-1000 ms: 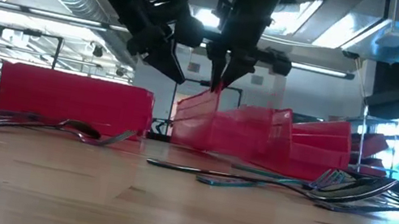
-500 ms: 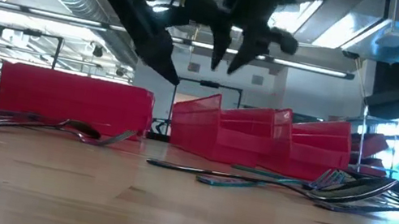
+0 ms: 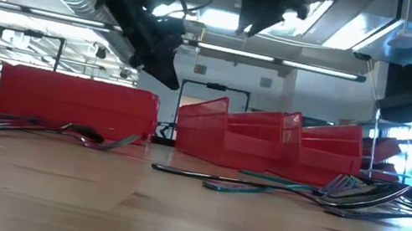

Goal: Sort silverware
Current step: Adjust the red bins

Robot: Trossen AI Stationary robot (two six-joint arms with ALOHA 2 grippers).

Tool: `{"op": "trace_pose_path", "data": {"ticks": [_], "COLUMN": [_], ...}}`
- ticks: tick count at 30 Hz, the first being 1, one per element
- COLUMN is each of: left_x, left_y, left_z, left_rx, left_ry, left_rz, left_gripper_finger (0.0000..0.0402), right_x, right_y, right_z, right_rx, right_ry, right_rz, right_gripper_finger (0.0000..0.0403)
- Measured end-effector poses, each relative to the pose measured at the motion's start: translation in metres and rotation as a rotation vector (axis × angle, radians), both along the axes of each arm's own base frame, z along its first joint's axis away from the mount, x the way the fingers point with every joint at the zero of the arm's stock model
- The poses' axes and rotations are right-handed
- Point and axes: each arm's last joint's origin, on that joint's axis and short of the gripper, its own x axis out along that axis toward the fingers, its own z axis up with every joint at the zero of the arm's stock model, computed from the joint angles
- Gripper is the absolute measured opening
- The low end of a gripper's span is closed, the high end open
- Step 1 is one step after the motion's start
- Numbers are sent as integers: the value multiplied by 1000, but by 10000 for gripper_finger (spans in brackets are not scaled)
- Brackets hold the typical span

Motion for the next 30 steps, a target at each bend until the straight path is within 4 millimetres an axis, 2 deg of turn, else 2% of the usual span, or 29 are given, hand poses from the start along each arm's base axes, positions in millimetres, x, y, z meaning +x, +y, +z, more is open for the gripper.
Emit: {"op": "trace_pose_path", "data": {"ticks": [3,5,9,14,19,24,30], "left_x": [1,3,5,7,7,6,6], "left_y": [-3,-6,-9,-12,-12,-12,-11], "left_z": [0,0,1,1,2,1,1], "left_rx": [78,117,156,166,129,53,24], "left_ry": [63,85,100,96,66,13,-11], "left_rz": [-47,-74,-110,-132,-98,1,50], "left_gripper_finger": [44,44,44,44,44,44,44], "right_x": [4,0,-13,-25,-19,-3,10], "right_y": [-31,-52,-92,-131,-149,-158,-167], "right_z": [10,12,-1,-15,-46,-77,-101], "right_rx": [89,89,85,70,47,11,-30], "right_ry": [-98,-96,10,43,79,129,140], "right_rz": [254,398,547,683,956,1005,1007], "right_gripper_finger": [30,8,10,2,0,0,0]}}
